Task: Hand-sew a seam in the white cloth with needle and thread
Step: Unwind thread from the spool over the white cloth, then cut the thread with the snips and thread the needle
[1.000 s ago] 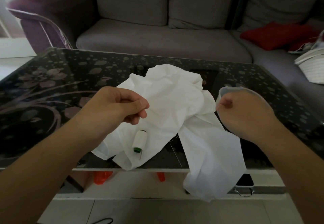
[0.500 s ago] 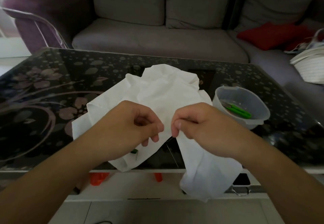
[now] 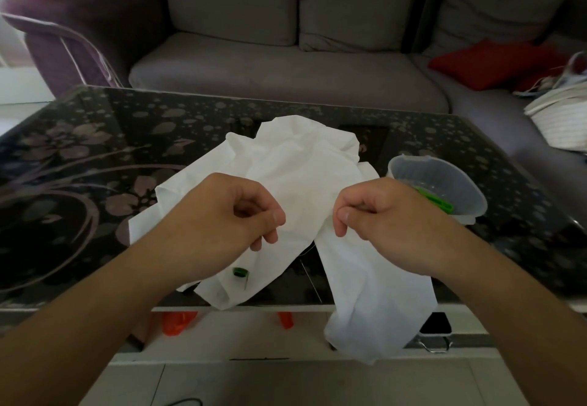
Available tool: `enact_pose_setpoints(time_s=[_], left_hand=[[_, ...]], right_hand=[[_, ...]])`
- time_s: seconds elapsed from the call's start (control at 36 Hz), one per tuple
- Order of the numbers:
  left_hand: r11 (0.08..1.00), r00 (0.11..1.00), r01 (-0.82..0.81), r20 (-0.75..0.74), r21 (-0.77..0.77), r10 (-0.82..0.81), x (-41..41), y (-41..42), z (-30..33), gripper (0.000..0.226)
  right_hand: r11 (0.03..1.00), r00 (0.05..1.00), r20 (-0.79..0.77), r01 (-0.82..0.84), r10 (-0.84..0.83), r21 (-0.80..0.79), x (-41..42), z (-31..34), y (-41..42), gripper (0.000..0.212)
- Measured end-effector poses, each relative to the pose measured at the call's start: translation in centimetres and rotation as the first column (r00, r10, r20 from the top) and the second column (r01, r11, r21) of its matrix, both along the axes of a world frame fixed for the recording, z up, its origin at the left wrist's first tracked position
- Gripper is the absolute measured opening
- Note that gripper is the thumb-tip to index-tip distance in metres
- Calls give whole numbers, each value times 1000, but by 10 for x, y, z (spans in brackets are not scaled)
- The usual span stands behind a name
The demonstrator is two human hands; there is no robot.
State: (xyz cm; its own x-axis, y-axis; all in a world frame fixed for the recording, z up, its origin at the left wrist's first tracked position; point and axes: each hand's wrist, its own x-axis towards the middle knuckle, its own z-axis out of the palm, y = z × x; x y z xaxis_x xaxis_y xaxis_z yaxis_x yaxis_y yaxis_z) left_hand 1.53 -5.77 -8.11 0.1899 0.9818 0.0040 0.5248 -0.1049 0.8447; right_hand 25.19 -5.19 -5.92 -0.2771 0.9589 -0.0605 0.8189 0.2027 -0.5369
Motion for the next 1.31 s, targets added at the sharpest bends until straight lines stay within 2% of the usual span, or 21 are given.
enact_pose_setpoints(time_s=[0.14, 0.22, 0.31, 0.36, 0.42, 0.47, 0.5, 0.56, 0.61, 0.69, 0.78, 0.86, 1.0, 1.17, 1.25, 1.31], left_hand=[[999, 995, -26, -94, 31, 29, 3, -1, -5, 17], [999, 995, -8, -101, 54, 14, 6, -2, -7, 18], [995, 994, 20, -104, 95, -10, 10, -4, -8, 19], [992, 993, 44, -110, 117, -31, 12, -4, -8, 19], [988, 991, 78, -117, 135, -62, 13, -5, -9, 18], [982, 989, 106, -122, 156, -88, 13, -5, -9, 18], [979, 988, 115, -126, 166, -94, 13, -6, -9, 18], [973, 986, 124, -136, 193, -99, 14, -6, -10, 18], [966, 983, 134, -153, 221, -101, 15, -7, -10, 18], [964, 981, 150, -151, 219, -118, 17, -7, -12, 15], [965, 980, 154, -158, 213, -122, 20, -7, -13, 13], [966, 982, 149, -147, 211, -119, 19, -7, -12, 16], [967, 981, 136, -162, 213, -102, 21, -8, -11, 16], [980, 981, 37, -192, 195, 1, 21, -9, -17, 17], [971, 959, 108, -280, 213, -45, 25, -19, -26, 15], [934, 905, 243, -408, 260, -122, 27, -27, -38, 23]], right_hand=[[999, 995, 93, 37, -39, 27, 2, -4, 3, 33], [999, 990, 139, 13, -9, -35, 2, -7, 2, 32], [993, 974, 223, -7, 33, -117, 2, -7, -2, 15], [992, 947, 316, -29, 66, -121, 6, -9, -4, 44], [995, 961, 258, -84, 95, -53, 5, -8, -6, 64], [991, 989, 60, -137, 137, -10, -3, -6, -9, 69], [988, 987, -63, -153, 150, -36, -7, -7, -9, 70], [967, 947, -272, -215, 173, -133, -16, -9, -10, 66], [952, 925, -341, -243, 169, -188, -22, -12, -11, 54], [954, 946, -296, -202, 132, -222, -21, -12, -12, 28], [977, 961, -263, -135, 88, -166, -15, -12, -11, 8], [992, 968, -245, -74, 47, -102, -13, -12, -8, 15], [993, 978, -205, -59, 37, -105, -13, -15, -10, 20], [994, 976, -188, 101, -109, -49, 4, -16, -9, 22], [990, 978, -153, 139, -143, -38, 7, -21, -9, 21], [990, 981, -140, 132, -136, -41, 6, -24, -10, 22]])
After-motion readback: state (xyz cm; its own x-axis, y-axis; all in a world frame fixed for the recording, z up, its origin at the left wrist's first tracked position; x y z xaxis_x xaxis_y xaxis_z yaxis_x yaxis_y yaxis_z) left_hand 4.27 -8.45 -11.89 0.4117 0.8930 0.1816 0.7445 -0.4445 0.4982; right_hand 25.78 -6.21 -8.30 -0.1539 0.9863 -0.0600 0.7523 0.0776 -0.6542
